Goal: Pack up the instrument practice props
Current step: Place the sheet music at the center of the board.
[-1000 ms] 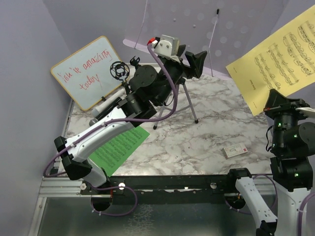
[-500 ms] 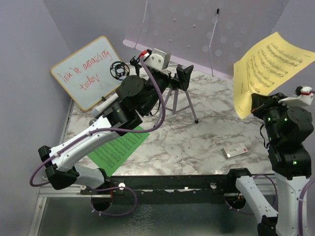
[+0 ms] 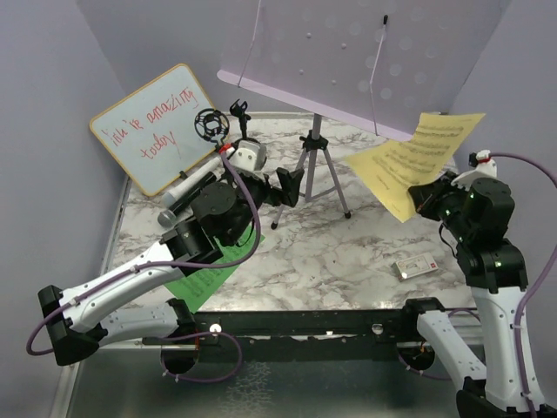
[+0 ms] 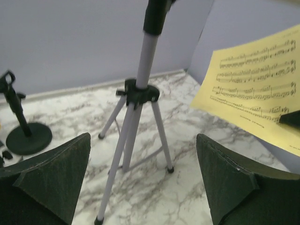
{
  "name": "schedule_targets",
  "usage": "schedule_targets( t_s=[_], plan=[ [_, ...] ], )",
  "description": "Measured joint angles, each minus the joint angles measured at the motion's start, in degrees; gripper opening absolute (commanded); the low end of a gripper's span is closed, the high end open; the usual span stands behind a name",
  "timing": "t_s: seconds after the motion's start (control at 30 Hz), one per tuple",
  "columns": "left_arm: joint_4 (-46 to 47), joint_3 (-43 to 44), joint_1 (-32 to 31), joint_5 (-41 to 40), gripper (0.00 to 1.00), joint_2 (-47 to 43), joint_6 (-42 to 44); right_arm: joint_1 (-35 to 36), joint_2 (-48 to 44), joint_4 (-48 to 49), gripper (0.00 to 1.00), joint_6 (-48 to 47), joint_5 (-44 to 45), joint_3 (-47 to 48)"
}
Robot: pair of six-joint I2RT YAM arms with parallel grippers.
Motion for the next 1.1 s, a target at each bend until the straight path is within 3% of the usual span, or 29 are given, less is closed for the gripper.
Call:
schedule_targets(
  t_s=[0.23, 0.4, 0.57, 0.7, 0.97, 1.1],
  plan=[
    [0.3, -13.0, 0.0, -1.8, 0.94, -2.6, -7.2, 0.0, 1.8, -0.1, 0.01, -1.2, -8.0, -5.3],
    [6.1, -20.2, 0.0, 1.4, 0.94, -2.0, -5.9, 0.0, 1.8, 1.6, 0.01, 0.7, -13.3, -8.0],
    [11.2, -20.5, 0.0, 7.7, 0.97, 3.5, -1.5, 0.0, 3.3, 4.3, 0.01, 2.1, -18.2, -9.0],
    [12.4, -19.1, 0.1, 8.3, 0.97, 7.1, -1.2, 0.0, 5.0, 5.0, 0.01, 1.6, -22.0, -9.0],
    [14.2, -17.9, 8.7, 14.3, 0.97, 10.4, -16.8, 0.0, 4.0, 6.7, 0.01, 0.4, -30.5, -10.1],
    [15.3, -18.3, 9.7, 17.7, 0.99, 10.3, -23.0, 0.0, 2.8, 9.6, 0.01, 3.2, -32.2, -12.5]
  ],
)
